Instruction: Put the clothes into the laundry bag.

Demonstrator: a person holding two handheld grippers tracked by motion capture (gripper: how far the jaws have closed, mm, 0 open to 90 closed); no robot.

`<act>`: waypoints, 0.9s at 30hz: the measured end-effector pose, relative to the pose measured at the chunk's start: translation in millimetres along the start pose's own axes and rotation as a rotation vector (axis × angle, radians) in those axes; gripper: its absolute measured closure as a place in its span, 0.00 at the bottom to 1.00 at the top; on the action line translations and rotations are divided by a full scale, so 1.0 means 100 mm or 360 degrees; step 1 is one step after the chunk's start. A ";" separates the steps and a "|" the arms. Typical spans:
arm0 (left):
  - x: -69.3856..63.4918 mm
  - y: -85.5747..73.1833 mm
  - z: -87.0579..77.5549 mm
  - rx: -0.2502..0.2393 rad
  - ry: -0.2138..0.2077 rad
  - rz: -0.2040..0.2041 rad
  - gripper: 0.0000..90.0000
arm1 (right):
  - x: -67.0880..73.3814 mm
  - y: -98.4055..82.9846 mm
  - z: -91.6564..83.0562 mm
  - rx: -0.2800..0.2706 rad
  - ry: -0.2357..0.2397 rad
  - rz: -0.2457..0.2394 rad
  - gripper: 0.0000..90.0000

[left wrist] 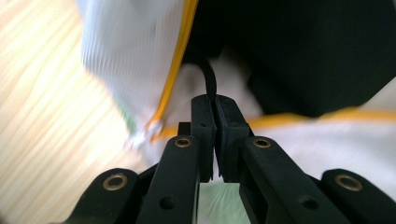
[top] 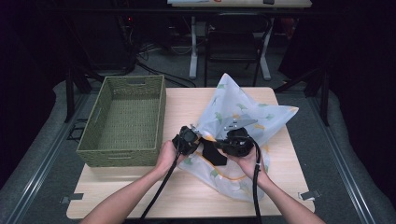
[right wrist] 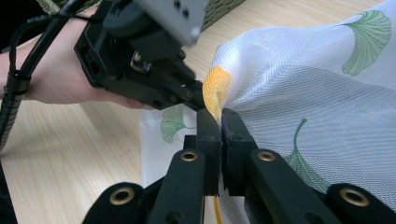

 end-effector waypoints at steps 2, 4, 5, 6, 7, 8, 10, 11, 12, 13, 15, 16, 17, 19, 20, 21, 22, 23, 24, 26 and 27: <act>0.01 0.07 -0.01 -0.0071 -0.0052 -0.0058 0.98 | 0.00 0.00 0.00 -0.0003 -0.0001 0.0001 0.97; 0.04 0.15 -0.01 -0.0150 -0.0114 -0.0154 0.98 | 0.00 0.01 0.00 -0.0014 0.0001 -0.0007 0.97; 0.04 0.18 0.00 -0.0173 -0.0117 -0.0184 0.98 | 0.00 0.01 -0.01 -0.0018 0.0003 -0.0006 0.97; 0.05 0.19 0.00 -0.0189 -0.0140 -0.0201 0.98 | 0.00 0.01 -0.01 -0.0024 0.0006 -0.0001 0.97; 0.05 0.19 0.00 -0.0189 -0.0140 -0.0201 0.98 | 0.01 0.01 -0.02 -0.0022 0.0007 0.0002 0.97; 0.05 0.21 0.00 -0.0209 -0.0168 -0.0226 0.98 | 0.01 0.01 -0.02 -0.0028 0.0004 0.0002 0.97; 0.06 0.25 0.01 -0.0240 -0.0223 -0.0294 0.98 | 0.00 0.02 -0.03 -0.0034 0.0005 0.0002 0.97; 0.06 0.25 0.01 -0.0253 -0.0241 -0.0322 0.98 | 0.00 0.02 -0.03 -0.0040 0.0006 0.0001 0.97; 0.06 0.26 0.01 -0.0257 -0.0273 -0.0345 0.98 | 0.00 0.02 -0.03 -0.0040 0.0008 0.0000 0.97; 0.07 0.26 0.01 -0.0252 -0.0287 -0.0347 0.98 | 0.00 0.02 -0.03 -0.0046 0.0007 0.0004 0.97; 0.06 0.26 0.01 -0.0274 -0.0281 -0.0367 0.98 | 0.00 0.02 -0.03 -0.0049 0.0004 0.0007 0.97; 0.06 0.27 0.00 -0.0286 -0.0285 -0.0371 0.98 | 0.00 0.02 -0.03 -0.0048 0.0009 0.0009 0.97; 0.06 0.27 0.00 -0.0286 -0.0285 -0.0371 0.98 | 0.00 0.02 -0.03 -0.0048 0.0011 0.0004 0.97; 0.06 0.28 -0.02 -0.0337 -0.0290 -0.0407 0.98 | 0.00 0.03 -0.03 -0.0048 0.0011 0.0002 0.97; 0.07 0.28 -0.03 -0.0364 -0.0287 -0.0417 0.98 | 0.01 0.03 -0.02 -0.0049 0.0014 0.0001 0.97; 0.07 0.28 -0.03 -0.0364 -0.0287 -0.0417 0.98 | 0.01 0.03 -0.02 -0.0049 0.0014 0.0001 0.97; 0.08 0.29 -0.03 -0.0376 -0.0295 -0.0416 0.98 | 0.01 0.03 -0.02 -0.0058 0.0021 0.0006 0.97; 0.08 0.29 -0.03 -0.0376 -0.0295 -0.0416 0.98 | 0.01 0.03 -0.02 -0.0058 0.0021 0.0006 0.97; 0.07 0.30 -0.04 -0.0415 -0.0287 -0.0446 0.98 | 0.01 0.04 -0.02 -0.0063 0.0020 0.0005 0.97; 0.06 0.31 -0.05 -0.0446 -0.0263 -0.0445 0.98 | 0.02 0.05 -0.03 -0.0074 0.0020 -0.0003 0.97; 0.06 0.31 -0.05 -0.0446 -0.0263 -0.0445 0.98 | 0.02 0.05 -0.03 -0.0074 0.0020 -0.0003 0.97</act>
Point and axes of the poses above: each handheld gripper's, and its own axes: z roughly forward along the jaws, y roughly out of its top, x roughly to its left, the point moved 3 cm from there along z, roughly forward along the jaws, and after that the axes turned 15 degrees about y, right-handed, at the moved point
